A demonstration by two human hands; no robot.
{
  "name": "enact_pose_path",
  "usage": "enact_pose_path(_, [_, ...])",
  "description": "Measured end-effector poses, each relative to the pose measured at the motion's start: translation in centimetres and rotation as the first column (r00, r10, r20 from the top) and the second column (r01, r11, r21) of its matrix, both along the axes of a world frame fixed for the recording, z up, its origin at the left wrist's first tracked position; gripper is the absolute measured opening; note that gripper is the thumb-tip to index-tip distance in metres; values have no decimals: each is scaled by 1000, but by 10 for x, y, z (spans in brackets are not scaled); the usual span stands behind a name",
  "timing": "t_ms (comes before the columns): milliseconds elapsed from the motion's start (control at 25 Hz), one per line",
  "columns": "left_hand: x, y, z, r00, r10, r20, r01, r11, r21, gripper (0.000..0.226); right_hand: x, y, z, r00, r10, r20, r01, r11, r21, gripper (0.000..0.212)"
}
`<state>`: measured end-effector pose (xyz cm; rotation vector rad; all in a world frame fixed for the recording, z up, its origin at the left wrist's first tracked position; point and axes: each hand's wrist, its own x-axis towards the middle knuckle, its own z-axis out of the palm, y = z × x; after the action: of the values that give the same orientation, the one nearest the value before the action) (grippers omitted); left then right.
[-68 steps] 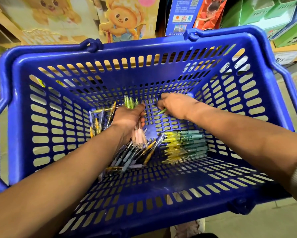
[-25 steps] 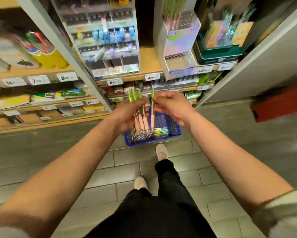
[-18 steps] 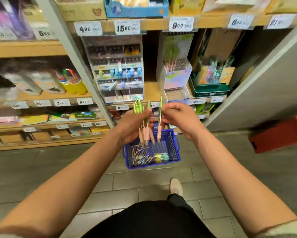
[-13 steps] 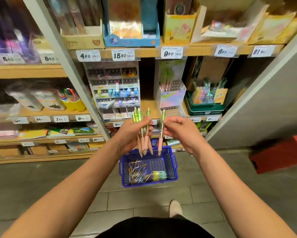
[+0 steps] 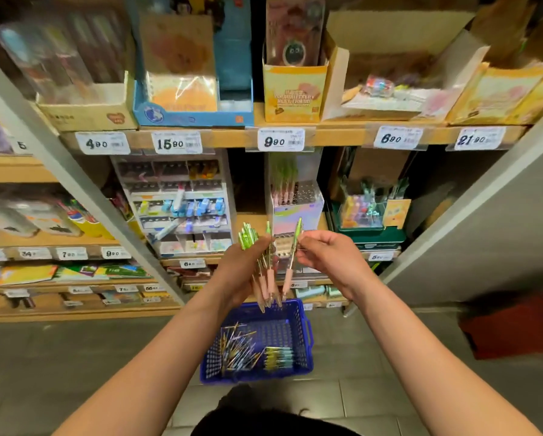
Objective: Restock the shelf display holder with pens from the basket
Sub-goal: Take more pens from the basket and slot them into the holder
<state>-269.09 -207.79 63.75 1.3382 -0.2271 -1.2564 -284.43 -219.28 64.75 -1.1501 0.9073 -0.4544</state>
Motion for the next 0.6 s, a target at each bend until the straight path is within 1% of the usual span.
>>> enact_pose_path(160, [36,-26,-9,1000,-4,-29,3,1000,-12,25,32,-24,-5,998,-55,-10,55,998,-15,6])
enact_pose_path(240, [55,-40,-18,999,-21,-28,22,1000,10,26,48,-37,-11,996,-92,-24,91,996,-18,5])
enact_pose_path(360, [80,-60,-35,998,-61,-24,61,998,14,28,68,-62,-20,990,-138,-31,135,988,-68,6])
enact_pose_path(480, [92,-79,-49,998,-62,-28,63,998,13,26,81,-94,-28,971,-232,-52,219,957,-190,7])
enact_pose_path(600, [96,-95,-65,997,-80,0,80,997,-2,24,94,-121,-41,935,-348,-67,302,881,-364,7])
